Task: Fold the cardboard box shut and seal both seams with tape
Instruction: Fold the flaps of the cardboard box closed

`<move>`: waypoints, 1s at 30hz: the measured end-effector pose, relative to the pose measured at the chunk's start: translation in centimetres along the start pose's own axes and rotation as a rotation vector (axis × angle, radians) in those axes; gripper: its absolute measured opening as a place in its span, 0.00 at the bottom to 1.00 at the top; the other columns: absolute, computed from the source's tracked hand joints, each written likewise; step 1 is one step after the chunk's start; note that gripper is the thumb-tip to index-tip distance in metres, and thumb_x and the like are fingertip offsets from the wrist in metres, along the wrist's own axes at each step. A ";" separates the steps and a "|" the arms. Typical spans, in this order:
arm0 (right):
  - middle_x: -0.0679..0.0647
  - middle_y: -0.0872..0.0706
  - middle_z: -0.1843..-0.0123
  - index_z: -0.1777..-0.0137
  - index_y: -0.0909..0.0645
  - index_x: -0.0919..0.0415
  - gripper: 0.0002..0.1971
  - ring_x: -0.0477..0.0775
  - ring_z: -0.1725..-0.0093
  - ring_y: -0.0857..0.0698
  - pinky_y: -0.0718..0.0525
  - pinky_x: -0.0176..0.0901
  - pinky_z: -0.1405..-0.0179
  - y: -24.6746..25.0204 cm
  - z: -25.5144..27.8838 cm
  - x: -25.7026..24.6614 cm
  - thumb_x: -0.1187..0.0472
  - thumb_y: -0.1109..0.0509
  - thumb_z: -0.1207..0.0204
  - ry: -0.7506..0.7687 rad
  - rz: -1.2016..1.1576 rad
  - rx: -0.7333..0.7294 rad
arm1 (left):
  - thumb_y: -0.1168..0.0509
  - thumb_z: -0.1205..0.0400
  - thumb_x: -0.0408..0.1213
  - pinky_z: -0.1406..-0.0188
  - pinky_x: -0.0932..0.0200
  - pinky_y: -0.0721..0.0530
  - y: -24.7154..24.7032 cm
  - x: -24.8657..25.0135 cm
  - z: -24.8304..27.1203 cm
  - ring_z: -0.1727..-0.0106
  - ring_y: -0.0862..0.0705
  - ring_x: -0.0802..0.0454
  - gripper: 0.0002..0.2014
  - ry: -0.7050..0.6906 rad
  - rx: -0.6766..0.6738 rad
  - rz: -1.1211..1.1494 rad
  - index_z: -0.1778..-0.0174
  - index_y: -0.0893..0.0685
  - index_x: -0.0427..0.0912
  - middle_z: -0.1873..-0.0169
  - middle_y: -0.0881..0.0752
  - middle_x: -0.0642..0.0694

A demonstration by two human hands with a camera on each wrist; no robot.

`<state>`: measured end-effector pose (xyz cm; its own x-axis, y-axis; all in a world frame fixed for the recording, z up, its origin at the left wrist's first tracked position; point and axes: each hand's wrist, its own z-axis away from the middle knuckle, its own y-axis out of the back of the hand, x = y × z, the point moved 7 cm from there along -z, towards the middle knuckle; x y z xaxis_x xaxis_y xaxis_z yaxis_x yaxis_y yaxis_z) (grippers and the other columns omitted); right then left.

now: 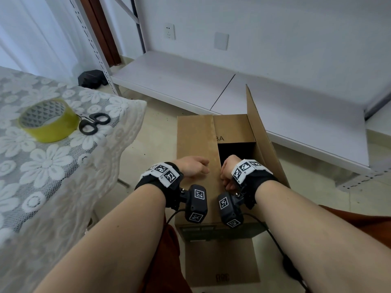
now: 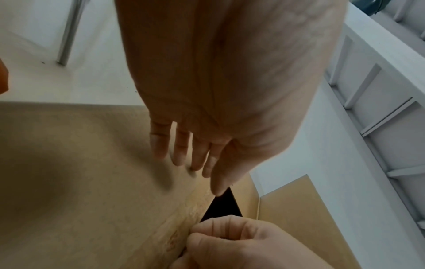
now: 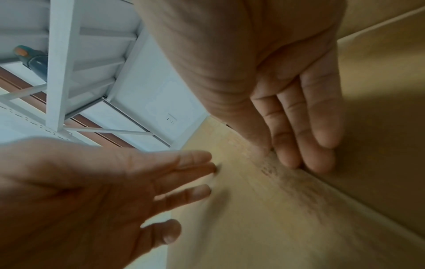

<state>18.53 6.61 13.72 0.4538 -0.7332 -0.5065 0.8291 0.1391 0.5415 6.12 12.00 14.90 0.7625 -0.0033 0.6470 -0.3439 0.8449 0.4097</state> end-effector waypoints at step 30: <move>0.63 0.33 0.20 0.20 0.40 0.69 0.24 0.61 0.23 0.31 0.31 0.42 0.31 5.9 3.1 -2.1 0.61 0.46 0.14 0.019 0.332 0.152 | 0.39 0.15 0.35 0.21 0.55 0.36 0.1 -0.6 -0.2 0.23 0.32 0.48 0.27 -0.005 0.050 -0.034 0.19 0.36 0.45 0.22 0.31 0.48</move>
<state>21.48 6.93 20.06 0.6975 -0.6518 -0.2979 0.5780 0.2659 0.7715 5.71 12.18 14.43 0.7715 -0.0348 0.6352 -0.3448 0.8163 0.4634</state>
